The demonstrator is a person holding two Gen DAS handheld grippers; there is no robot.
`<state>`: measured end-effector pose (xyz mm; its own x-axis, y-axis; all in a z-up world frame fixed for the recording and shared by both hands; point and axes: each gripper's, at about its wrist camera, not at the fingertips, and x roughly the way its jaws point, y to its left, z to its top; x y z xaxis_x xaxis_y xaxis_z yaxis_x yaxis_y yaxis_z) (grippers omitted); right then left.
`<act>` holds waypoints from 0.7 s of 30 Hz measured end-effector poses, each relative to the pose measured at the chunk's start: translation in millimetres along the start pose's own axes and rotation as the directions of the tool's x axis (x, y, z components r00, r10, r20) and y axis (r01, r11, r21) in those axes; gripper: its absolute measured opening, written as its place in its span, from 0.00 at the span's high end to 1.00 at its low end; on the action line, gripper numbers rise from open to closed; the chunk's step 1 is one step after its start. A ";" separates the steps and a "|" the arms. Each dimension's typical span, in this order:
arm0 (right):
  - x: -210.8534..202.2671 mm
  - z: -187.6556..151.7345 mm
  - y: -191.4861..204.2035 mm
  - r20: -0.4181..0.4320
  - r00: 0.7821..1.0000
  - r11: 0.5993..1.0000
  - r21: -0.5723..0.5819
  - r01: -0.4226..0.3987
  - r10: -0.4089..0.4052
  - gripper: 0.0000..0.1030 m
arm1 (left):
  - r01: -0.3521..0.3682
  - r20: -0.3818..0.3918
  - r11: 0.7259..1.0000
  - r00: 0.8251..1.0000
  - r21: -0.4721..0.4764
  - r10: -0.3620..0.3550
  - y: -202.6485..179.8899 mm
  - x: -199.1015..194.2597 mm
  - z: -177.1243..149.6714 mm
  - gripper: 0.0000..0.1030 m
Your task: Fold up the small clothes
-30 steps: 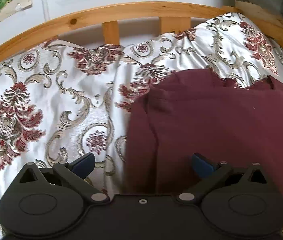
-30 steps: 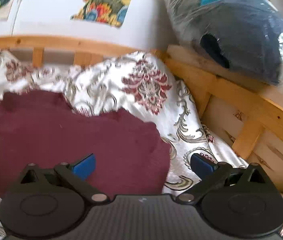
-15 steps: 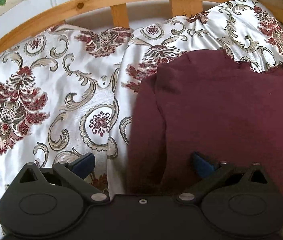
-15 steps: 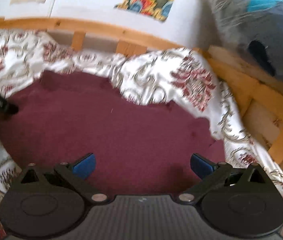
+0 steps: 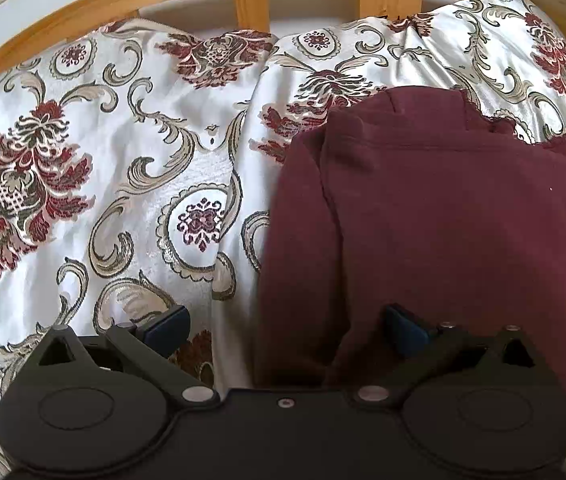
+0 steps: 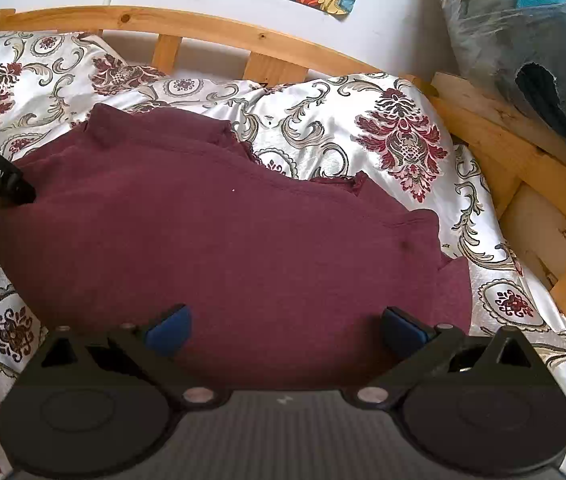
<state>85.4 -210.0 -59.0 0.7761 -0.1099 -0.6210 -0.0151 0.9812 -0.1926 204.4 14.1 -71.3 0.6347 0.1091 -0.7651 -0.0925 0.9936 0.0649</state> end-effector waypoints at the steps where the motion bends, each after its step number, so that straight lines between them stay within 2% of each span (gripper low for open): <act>1: -0.4 0.2 0.0 0.000 1.000 1.000 -0.002 0.001 -0.001 0.00 | 0.002 0.000 1.000 1.000 -0.004 -0.002 0.8 0.2 -0.4 0.00; 11: -0.3 0.5 1.1 -0.002 1.000 1.000 -0.002 0.001 -0.001 0.00 | 0.033 -0.016 0.998 0.999 -0.061 -0.034 8.5 4.4 -2.0 0.00; 21: -0.3 0.5 0.3 -0.002 1.000 1.000 -0.003 0.000 0.000 0.00 | 0.048 -0.018 0.996 0.999 -0.079 -0.050 11.8 5.2 -3.3 0.00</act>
<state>85.4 -209.6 -58.5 0.7749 -0.1105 -0.6223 -0.0166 0.9807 -0.1947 204.1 26.3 -76.6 0.6242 0.0587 -0.7790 -0.1218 0.9923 -0.0229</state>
